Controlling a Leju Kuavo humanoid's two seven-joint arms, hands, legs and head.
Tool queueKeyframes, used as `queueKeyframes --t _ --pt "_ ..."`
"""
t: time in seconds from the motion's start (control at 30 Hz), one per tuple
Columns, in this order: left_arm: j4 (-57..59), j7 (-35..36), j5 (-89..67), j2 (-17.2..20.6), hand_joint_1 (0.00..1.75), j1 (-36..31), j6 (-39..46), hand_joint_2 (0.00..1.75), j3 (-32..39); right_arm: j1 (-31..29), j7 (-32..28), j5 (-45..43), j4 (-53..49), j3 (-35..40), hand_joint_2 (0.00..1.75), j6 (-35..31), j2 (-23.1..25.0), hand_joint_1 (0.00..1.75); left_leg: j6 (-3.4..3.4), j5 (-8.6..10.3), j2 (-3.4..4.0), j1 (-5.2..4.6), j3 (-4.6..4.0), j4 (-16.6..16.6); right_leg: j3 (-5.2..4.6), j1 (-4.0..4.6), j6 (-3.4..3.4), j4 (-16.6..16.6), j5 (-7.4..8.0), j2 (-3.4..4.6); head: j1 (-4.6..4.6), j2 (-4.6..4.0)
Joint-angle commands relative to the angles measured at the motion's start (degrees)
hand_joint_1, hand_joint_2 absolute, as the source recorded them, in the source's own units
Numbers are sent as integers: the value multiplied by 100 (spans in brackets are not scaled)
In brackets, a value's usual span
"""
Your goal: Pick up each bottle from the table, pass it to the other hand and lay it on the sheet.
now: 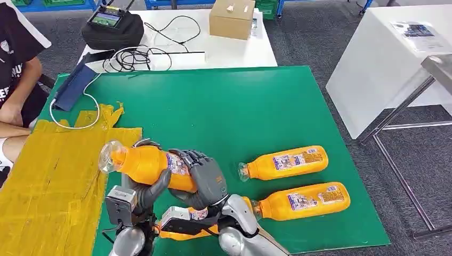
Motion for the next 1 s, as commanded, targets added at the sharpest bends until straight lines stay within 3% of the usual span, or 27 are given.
queueKeyframes --t 0.03,0.1,0.27,0.53,0.77,0.87,0.93,1.0 --pt "108 -34 -103 182 175 -152 213 175 172 -31 -132 -248 -208 -103 175 -31 -104 5 10 -5 9 -3 34 -14 31 4 -16 -11 -4 -15 0 0" --pt "-154 20 -291 363 175 -191 361 175 288 172 -357 -1216 -677 -407 175 601 -104 0 9 -5 7 -1 30 -12 28 5 -15 -9 -5 -16 0 0" --pt "-579 480 -1522 788 175 -433 714 175 658 538 -389 -1650 -1687 -860 175 1052 -261 0 5 -1 -4 -2 8 -3 6 2 -11 2 -5 -21 0 0" --pt "-638 1159 -3484 1116 175 -657 1216 175 1046 844 -386 -1590 -2155 -1296 175 1008 -291 0 10 -4 -2 -1 31 -11 29 6 -18 -6 -7 -26 0 0" --pt "-537 1379 -4096 1263 175 -784 1336 175 1067 919 -365 -1619 -2212 -1392 175 1044 -296 0 7 -3 -2 0 20 -7 19 4 -12 -4 -5 -18 0 0" --pt "-233 1982 -5457 1455 175 -1005 1493 175 1026 965 -374 -1630 -2280 -1463 175 1090 -333 0 8 -3 -6 3 25 -9 27 8 -16 -8 -6 -27 0 0" --pt "435 2886 -7152 1705 175 -1384 1334 175 915 947 -290 -1596 -2295 -1505 175 1169 -352 0 8 -1 -8 0 27 -10 27 6 -15 -6 -6 -29 0 0" --pt "1167 3235 -7989 1796 175 -1706 1337 175 702 861 -250 -1580 -2227 -1497 175 1272 -335 0 8 4 -18 -1 31 -15 34 5 -17 -9 -5 -39 0 0"
